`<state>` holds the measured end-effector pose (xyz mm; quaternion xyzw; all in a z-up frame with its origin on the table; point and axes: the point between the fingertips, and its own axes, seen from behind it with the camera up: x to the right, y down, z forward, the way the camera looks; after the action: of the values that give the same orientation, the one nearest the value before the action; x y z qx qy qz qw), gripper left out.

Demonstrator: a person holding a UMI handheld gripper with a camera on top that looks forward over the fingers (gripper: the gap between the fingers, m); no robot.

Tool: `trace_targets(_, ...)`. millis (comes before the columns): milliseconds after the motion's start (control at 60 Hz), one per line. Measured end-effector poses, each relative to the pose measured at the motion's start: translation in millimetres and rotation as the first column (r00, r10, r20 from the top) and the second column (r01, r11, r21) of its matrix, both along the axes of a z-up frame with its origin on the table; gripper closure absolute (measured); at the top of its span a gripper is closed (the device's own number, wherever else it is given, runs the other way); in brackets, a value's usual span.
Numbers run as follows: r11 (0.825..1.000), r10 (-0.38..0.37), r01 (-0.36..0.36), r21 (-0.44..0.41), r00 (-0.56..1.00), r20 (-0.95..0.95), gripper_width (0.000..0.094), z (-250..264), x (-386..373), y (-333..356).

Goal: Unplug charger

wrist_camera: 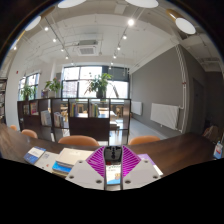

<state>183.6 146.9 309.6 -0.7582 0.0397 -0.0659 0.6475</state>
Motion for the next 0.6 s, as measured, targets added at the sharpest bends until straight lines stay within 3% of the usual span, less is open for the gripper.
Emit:
trace_targets(100,0.986,0.003,-0.001,-0.165,1.000,0.012,0.0755,-112,33,-18)
trace_targets(167,0.960,0.033,-0.026,-0.278,0.999,0.022,0.0743,-145,67,-11)
trace_targets(217,0.939,0.036,-0.022,-0.344,0.999,0.033,0.0737,-203,59,-24)
trace_targets(317,0.893,0.062,-0.055,-0.447,0.998,0.000,0.0734,-243,82,-32)
trace_targets(483,0.864,0.069,-0.098,-0.493,0.995,-0.077,0.0706,-295,75,-39)
trace_targets(533,0.851,0.078,-0.106,-0.515,0.994,-0.076,0.0669,-306,74,-41)
trace_targets(600,0.851,0.086,-0.121,-0.511,0.992,-0.091,0.0554,-306,70,-40)
